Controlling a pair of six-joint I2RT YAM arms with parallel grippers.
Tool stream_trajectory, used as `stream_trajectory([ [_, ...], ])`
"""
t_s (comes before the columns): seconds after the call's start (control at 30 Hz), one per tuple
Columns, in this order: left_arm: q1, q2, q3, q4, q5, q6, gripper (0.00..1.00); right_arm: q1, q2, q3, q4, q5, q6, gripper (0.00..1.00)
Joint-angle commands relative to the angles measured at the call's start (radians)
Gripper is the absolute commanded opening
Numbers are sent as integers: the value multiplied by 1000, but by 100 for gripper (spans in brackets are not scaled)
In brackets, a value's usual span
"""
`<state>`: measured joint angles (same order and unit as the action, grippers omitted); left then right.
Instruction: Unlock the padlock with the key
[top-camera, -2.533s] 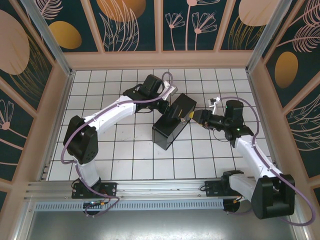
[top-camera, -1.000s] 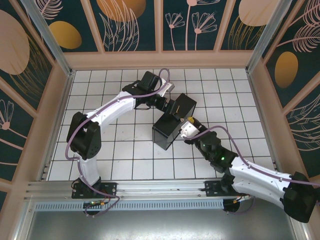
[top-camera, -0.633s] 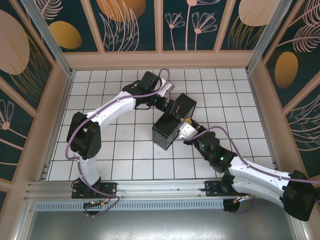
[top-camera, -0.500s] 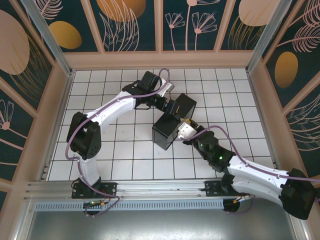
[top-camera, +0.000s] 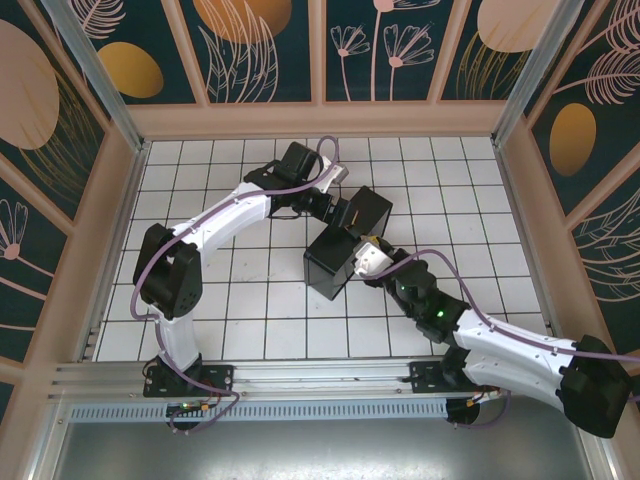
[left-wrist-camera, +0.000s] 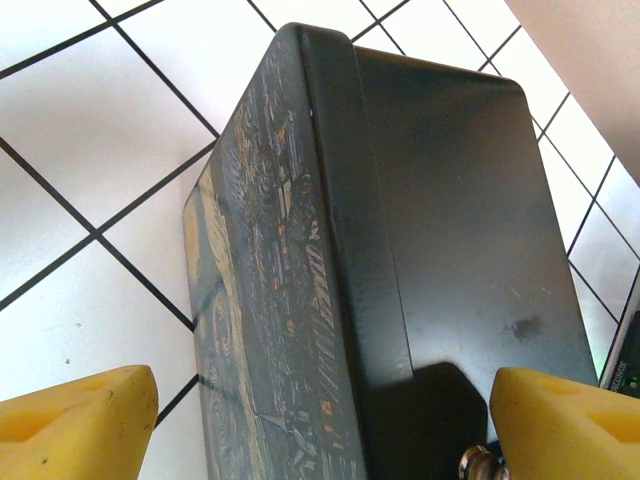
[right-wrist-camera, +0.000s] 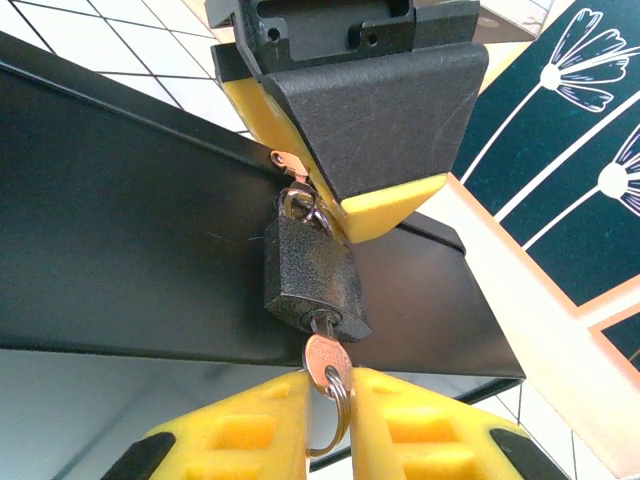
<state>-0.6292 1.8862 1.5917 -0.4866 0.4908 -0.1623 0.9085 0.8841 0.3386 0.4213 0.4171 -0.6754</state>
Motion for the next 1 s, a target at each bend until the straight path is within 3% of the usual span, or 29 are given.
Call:
stream_trajectory([
  [0.0,2,-11,2,-17,23,12,86,-8,4,30,34,-12,2,16],
  [0.17,3,-17,-5,-7,46,4,85,-9,10,51,-10,-36,39,11],
  [0.37,3,-38,-15,6,49,-6,85,-36,0,90,-139,-105,194,5],
  [0.63,2,-47,-31,24,66,-18,85,-58,2,88,-144,-137,342,2],
  [0.97,3,-114,-42,89,72,-87,92,-216,-57,83,-167,-397,698,2],
])
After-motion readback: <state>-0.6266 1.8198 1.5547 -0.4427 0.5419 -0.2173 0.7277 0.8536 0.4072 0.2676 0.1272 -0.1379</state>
